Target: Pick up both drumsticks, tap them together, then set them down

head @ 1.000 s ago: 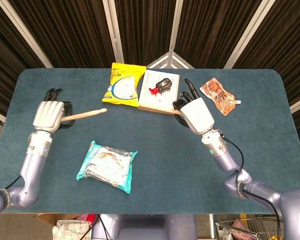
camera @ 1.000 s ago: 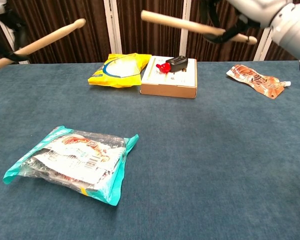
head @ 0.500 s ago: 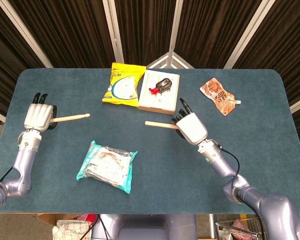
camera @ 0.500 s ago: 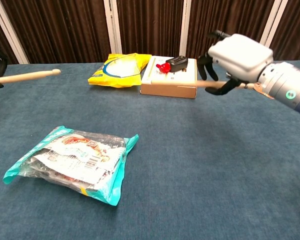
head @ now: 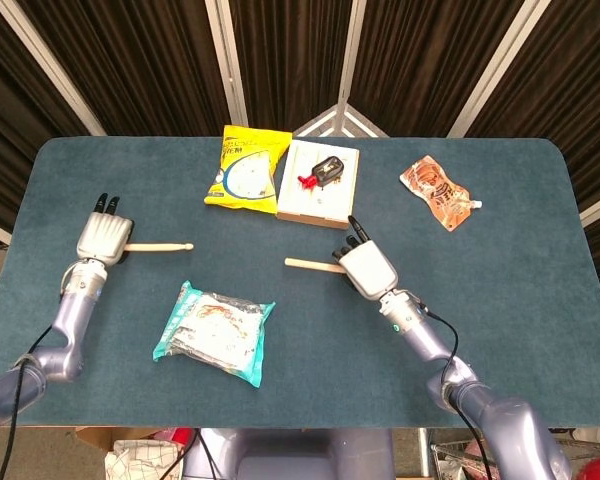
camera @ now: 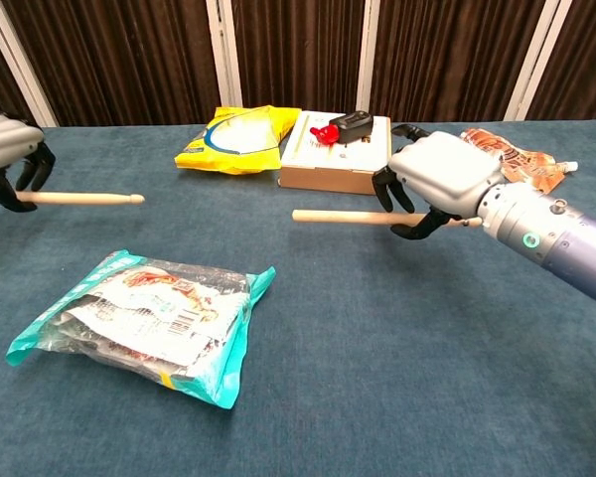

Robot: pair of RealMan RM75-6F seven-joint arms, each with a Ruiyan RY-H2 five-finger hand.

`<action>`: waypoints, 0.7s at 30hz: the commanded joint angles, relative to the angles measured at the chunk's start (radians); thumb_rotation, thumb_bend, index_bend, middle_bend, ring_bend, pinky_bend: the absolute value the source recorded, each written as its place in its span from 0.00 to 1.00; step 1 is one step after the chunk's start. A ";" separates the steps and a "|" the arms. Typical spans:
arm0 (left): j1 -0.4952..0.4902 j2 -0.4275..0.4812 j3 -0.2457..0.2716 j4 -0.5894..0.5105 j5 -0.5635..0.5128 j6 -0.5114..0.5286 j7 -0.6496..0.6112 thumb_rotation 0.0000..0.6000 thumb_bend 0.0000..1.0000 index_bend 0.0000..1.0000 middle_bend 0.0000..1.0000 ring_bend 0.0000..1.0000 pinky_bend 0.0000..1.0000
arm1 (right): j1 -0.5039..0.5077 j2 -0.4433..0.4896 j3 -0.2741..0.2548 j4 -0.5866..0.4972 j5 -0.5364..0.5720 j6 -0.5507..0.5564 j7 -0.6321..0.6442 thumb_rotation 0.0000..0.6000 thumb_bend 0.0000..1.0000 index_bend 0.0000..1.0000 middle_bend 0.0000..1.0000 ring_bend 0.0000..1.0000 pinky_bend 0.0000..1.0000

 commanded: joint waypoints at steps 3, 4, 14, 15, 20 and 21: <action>-0.017 -0.065 -0.022 0.084 0.008 -0.044 -0.019 1.00 0.38 0.60 0.58 0.09 0.00 | -0.001 -0.017 -0.009 0.026 -0.005 -0.007 0.006 1.00 0.44 0.76 0.66 0.37 0.01; -0.019 -0.075 -0.026 0.099 0.008 -0.052 -0.020 1.00 0.38 0.60 0.58 0.09 0.00 | -0.001 -0.019 -0.008 0.031 -0.004 -0.007 0.009 1.00 0.44 0.76 0.66 0.37 0.01; -0.031 -0.137 -0.066 0.185 -0.006 -0.107 -0.016 1.00 0.38 0.56 0.51 0.04 0.00 | -0.002 -0.025 -0.011 0.050 -0.007 0.001 0.029 1.00 0.44 0.76 0.66 0.37 0.01; -0.031 -0.139 -0.070 0.187 -0.010 -0.113 -0.013 1.00 0.38 0.55 0.50 0.03 0.00 | -0.002 -0.025 -0.011 0.050 -0.007 0.002 0.031 1.00 0.44 0.76 0.66 0.37 0.01; -0.033 -0.146 -0.087 0.194 -0.036 -0.133 0.037 1.00 0.38 0.46 0.38 0.00 0.00 | -0.006 -0.020 -0.010 0.051 -0.006 0.009 0.039 1.00 0.44 0.76 0.66 0.37 0.01; -0.032 -0.145 -0.094 0.191 -0.046 -0.131 0.054 1.00 0.38 0.44 0.35 0.00 0.00 | -0.007 -0.018 -0.009 0.050 -0.005 0.010 0.040 1.00 0.44 0.76 0.66 0.37 0.01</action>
